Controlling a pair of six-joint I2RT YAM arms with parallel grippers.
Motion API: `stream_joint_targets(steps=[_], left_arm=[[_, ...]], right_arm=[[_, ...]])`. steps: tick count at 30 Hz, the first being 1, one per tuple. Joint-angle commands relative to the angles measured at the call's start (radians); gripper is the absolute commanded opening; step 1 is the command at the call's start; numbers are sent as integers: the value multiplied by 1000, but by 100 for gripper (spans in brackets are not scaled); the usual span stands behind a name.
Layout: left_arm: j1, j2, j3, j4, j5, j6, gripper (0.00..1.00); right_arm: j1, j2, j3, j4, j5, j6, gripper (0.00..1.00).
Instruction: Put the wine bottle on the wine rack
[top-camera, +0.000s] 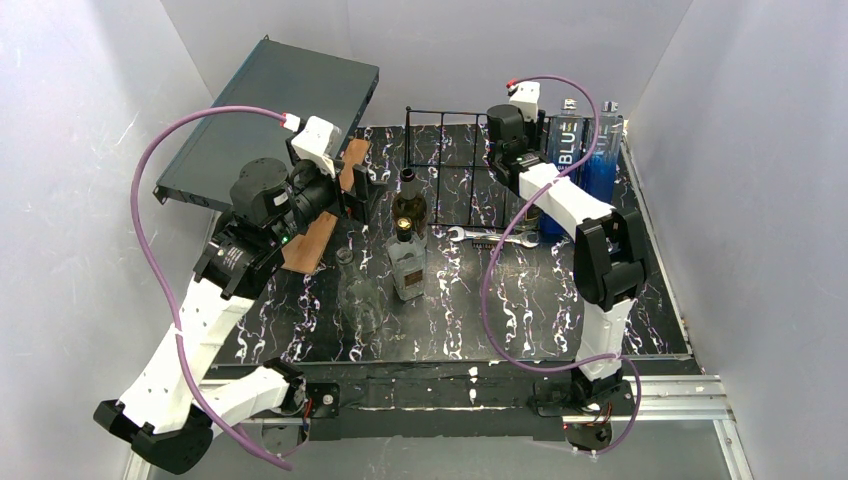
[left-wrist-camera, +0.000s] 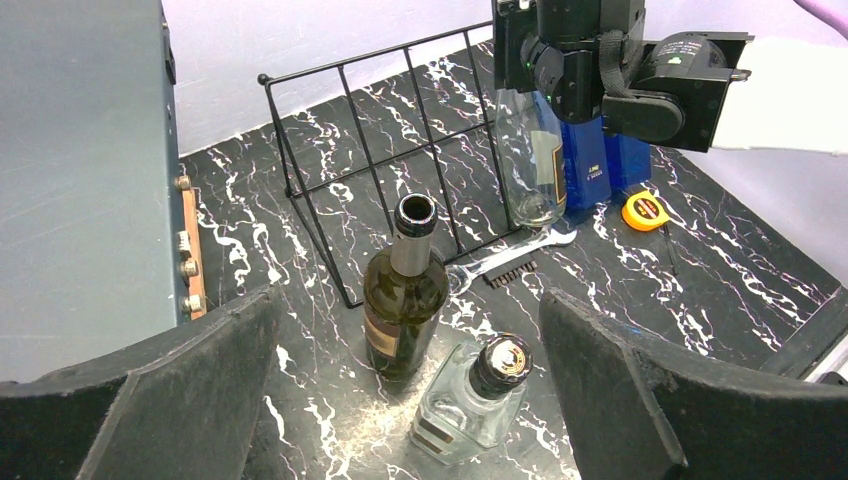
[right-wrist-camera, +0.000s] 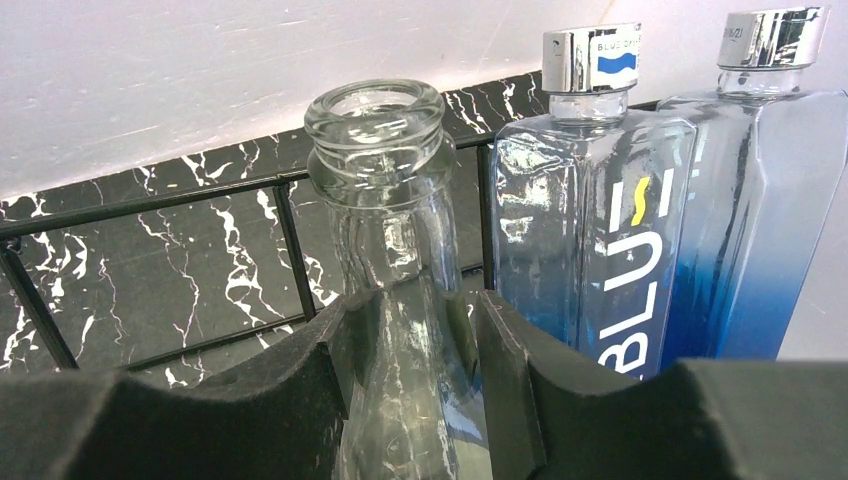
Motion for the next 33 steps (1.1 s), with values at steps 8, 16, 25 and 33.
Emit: stream_joint_targets(steps=[8,16,25,33], left_arm=[[-8,-22,-2,18,-8,11,99],[-12,-26,-3,19,-10,11,99],[-13,-30,-4,19,-12,12,99],[-13,-28,-4,21,-6,9,99]], right_arm=[[-2,89,51,-55,-37,48,48],[-3,102,67,-69,-29,38,49],[-3,69,80,-133,-66,25,68],[38,15,81,-171,-64,1,84]])
